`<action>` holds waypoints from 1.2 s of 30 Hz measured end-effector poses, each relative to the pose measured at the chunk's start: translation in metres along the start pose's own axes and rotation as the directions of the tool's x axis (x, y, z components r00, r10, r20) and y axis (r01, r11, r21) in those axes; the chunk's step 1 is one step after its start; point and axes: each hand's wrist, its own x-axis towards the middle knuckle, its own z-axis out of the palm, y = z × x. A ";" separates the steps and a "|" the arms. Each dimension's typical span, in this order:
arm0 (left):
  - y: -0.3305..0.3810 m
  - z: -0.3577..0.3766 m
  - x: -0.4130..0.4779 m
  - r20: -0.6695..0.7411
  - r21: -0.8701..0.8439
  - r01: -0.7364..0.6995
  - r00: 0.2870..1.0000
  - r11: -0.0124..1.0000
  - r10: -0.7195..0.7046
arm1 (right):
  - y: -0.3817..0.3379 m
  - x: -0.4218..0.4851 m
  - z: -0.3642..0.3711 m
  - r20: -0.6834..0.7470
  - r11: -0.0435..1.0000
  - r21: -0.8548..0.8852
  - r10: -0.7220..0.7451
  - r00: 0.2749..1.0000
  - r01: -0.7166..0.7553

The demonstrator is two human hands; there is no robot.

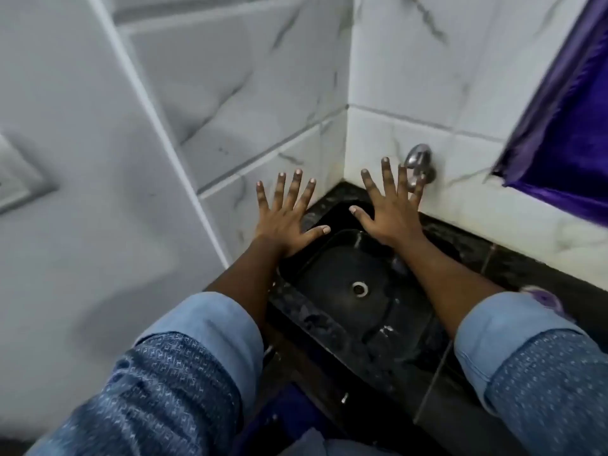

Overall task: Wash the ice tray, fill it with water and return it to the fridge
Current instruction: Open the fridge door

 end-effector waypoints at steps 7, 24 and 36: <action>-0.038 0.007 -0.102 0.031 0.145 0.199 0.978 0.969 -0.205 | -0.087 -0.036 0.029 0.088 0.961 0.109 -0.265 0.960 0.255; -0.117 -0.044 -0.414 -0.006 0.210 0.689 0.710 0.693 -0.704 | -0.376 -0.138 0.005 -0.008 0.625 0.447 -0.713 0.701 0.640; -0.114 -0.084 -0.621 -0.051 0.322 0.894 0.346 0.312 -0.937 | -0.559 -0.266 -0.038 -0.146 0.240 0.569 -0.912 0.384 0.787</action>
